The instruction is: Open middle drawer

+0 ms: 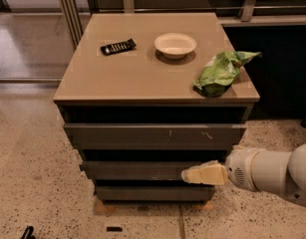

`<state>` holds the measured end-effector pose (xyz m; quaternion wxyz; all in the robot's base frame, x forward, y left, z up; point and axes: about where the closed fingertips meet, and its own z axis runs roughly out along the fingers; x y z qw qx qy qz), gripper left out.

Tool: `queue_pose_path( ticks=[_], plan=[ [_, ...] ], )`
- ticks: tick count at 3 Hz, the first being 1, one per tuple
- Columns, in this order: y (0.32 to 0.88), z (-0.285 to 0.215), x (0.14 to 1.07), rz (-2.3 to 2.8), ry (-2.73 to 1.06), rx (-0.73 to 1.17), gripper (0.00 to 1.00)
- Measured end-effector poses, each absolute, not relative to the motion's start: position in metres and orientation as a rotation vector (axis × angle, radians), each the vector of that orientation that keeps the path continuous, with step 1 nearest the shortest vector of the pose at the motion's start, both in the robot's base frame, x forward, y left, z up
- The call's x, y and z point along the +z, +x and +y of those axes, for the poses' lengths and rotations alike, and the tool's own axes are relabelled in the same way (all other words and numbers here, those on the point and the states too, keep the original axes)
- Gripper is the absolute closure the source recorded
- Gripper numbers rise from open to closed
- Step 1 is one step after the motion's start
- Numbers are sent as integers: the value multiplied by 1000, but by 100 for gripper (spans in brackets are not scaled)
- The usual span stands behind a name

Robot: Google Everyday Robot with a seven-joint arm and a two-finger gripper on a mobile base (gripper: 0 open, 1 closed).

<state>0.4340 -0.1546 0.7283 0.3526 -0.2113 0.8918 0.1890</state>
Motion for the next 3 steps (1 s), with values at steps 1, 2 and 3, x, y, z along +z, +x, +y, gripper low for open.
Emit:
queue_pose_path(
  ticks=[1,2,3],
  plan=[
    [448,-137,674,2287,-459,577,0],
    [449,-136,673,2288,-459,582,0],
    [443,-132,677,2270,-487,553,0]
  ],
)
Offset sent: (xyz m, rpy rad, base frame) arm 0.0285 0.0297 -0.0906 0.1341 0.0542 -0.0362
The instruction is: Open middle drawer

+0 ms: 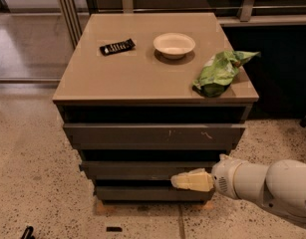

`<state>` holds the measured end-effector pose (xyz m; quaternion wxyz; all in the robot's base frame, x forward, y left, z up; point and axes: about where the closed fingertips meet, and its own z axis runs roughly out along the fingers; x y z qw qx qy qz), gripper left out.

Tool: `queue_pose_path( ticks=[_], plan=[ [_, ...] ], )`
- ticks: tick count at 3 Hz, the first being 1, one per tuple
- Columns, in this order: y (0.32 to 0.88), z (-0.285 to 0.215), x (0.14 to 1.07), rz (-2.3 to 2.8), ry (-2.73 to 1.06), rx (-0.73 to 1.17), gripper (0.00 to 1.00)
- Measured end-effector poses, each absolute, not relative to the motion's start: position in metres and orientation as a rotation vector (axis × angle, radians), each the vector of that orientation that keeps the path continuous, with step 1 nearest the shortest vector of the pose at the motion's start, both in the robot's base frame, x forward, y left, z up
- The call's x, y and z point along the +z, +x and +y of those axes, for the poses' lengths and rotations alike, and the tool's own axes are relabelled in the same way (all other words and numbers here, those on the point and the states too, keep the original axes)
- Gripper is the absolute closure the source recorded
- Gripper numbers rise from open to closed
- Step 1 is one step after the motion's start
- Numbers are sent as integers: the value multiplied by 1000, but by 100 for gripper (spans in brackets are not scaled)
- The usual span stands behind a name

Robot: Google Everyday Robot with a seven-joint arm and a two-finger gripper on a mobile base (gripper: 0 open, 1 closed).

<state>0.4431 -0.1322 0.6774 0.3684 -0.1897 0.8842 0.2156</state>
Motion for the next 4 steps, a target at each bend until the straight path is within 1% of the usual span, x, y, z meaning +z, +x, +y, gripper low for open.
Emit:
queue_pose_path(
  ticks=[2,3,4],
  plan=[
    [453,-134,608,2293,-358,559,0],
    [464,-139,571,2312,-287,570,9],
    [464,-138,567,2315,-279,575,36]
  ],
)
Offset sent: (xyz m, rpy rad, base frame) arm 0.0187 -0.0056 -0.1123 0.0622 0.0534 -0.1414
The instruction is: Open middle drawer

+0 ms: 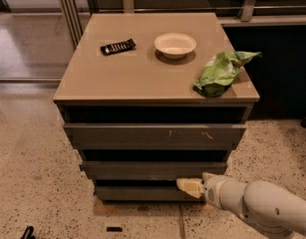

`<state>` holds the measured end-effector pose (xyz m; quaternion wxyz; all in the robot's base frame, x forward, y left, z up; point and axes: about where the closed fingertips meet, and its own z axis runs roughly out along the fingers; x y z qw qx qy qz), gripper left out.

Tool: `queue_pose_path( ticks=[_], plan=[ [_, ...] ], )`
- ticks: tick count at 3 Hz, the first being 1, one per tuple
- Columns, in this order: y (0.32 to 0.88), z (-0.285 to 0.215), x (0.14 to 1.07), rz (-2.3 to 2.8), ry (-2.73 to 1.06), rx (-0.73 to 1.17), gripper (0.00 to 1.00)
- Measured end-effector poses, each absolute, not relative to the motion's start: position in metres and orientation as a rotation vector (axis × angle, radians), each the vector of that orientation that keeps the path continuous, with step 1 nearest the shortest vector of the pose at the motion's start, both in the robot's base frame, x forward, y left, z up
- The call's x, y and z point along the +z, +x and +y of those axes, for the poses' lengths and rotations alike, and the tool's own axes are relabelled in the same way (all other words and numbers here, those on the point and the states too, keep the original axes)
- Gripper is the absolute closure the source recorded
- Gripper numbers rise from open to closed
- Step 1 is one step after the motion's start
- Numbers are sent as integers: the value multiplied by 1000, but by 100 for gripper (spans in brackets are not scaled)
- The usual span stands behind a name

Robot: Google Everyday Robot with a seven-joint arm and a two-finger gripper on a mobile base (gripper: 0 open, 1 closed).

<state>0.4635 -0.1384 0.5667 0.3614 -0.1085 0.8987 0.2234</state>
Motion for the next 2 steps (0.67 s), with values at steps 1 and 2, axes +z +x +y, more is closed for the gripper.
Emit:
queue_pose_path(
  ticks=[1,2],
  plan=[
    [464,-138,567,2315,-279,575,59],
    [464,-138,567,2315,-279,575,82]
  ],
)
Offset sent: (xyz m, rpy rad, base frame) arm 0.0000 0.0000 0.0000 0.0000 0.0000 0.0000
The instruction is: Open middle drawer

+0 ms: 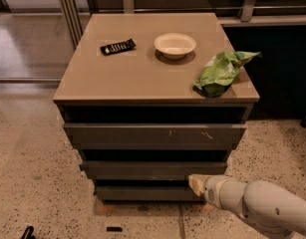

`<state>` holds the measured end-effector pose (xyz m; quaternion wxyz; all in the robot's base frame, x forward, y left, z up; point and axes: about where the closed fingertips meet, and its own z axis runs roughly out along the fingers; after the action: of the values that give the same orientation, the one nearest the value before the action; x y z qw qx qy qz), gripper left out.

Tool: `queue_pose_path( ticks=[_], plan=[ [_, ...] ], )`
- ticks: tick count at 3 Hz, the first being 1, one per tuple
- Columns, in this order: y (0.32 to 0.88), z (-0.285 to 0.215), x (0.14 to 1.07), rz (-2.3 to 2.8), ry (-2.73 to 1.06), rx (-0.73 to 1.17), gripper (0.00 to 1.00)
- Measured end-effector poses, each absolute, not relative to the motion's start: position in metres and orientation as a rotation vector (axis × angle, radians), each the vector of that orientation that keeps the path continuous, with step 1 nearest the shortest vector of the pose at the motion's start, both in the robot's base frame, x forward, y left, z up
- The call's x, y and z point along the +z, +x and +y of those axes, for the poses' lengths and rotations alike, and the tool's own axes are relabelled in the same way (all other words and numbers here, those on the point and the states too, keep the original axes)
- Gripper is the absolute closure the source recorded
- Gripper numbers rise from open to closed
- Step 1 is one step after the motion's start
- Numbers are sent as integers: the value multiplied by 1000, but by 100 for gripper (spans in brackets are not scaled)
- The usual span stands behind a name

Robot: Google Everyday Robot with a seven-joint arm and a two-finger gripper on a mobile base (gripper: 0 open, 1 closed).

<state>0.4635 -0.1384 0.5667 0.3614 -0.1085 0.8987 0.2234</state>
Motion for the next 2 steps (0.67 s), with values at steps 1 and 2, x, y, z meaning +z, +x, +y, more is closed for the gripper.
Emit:
queue_pose_path(
  ticks=[1,2],
  plan=[
    [466,-137,564,2309,-282,582,100],
    [482,-133,544,2265,-304,592,100]
  ],
)
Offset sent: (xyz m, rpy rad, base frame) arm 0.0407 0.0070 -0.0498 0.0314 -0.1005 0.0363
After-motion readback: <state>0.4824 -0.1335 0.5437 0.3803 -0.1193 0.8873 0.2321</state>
